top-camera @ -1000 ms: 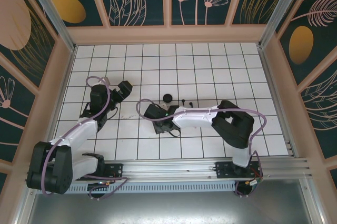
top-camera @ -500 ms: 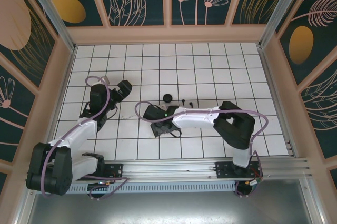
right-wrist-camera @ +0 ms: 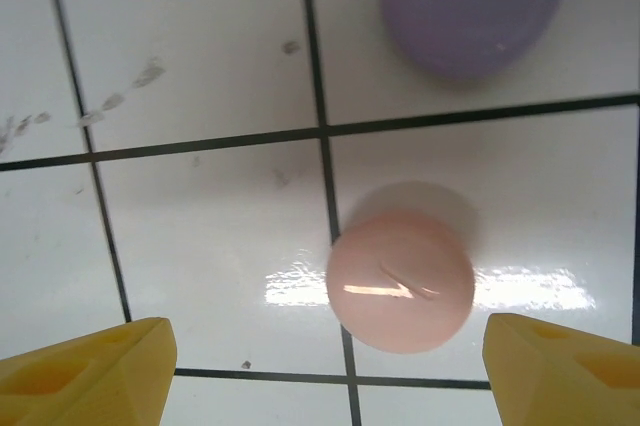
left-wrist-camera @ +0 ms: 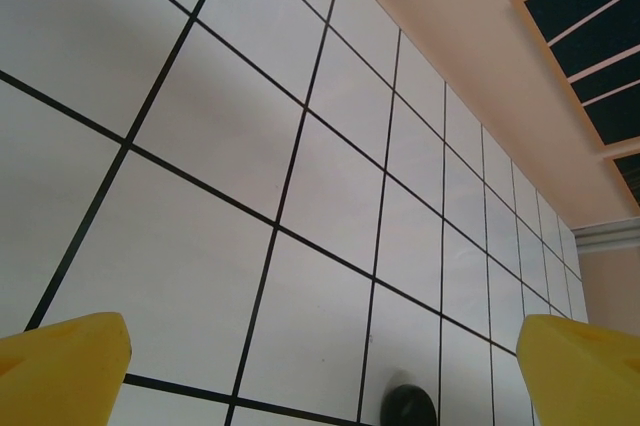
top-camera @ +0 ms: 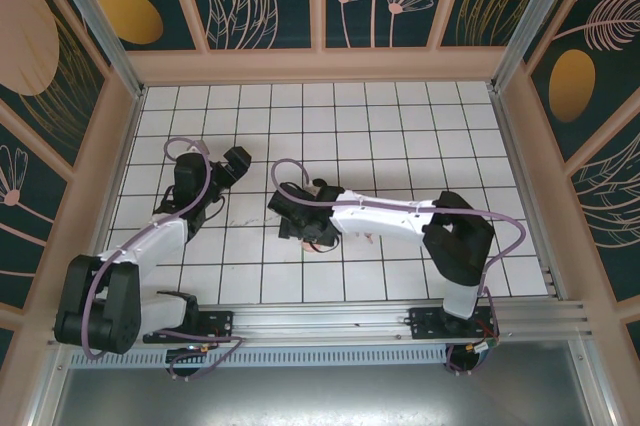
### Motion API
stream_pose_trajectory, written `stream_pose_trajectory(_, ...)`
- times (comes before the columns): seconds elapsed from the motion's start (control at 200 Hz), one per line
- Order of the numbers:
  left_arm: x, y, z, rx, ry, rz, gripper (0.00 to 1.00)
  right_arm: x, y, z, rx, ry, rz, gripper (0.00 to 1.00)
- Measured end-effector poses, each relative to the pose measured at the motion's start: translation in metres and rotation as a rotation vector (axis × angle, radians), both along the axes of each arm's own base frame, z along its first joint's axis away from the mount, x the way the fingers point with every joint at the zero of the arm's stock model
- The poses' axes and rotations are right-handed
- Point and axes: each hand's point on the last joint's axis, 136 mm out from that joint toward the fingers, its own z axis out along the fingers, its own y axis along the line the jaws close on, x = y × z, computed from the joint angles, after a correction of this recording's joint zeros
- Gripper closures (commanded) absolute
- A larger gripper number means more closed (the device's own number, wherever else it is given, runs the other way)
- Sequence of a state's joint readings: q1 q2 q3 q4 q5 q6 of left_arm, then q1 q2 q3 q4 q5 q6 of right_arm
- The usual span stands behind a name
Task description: Insert wireless bluetooth earbuds into charging case
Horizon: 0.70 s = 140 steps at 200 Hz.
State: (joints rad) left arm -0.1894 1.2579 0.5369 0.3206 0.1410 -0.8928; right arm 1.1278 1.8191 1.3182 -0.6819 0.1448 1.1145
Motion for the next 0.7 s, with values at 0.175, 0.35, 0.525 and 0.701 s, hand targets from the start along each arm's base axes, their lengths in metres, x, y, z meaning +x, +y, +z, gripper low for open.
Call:
stream_pose_trajectory(0.175, 0.002, 0.000, -0.005, 0.000, 0.015, 0.004, 0.01, -0.002, -0.007, -0.008, 0.005, 0.075, -0.100, 0.19)
stream_pose_trajectory(0.35, 0.007, -0.003, -0.005, -0.006, 0.024, -0.004, 0.01, -0.002, -0.008, -0.022, 0.004, 0.139, -0.161, 0.19)
stream_pose_trajectory(0.525, 0.011, -0.006, -0.007, -0.011, 0.033, -0.015, 0.01, -0.008, -0.009, -0.039, -0.019, 0.198, -0.195, 0.19)
stream_pose_trajectory(0.701, 0.011, -0.008, -0.007, -0.017, 0.034, -0.028, 0.01, -0.011, -0.009, -0.048, -0.029, 0.228, -0.217, 0.20)
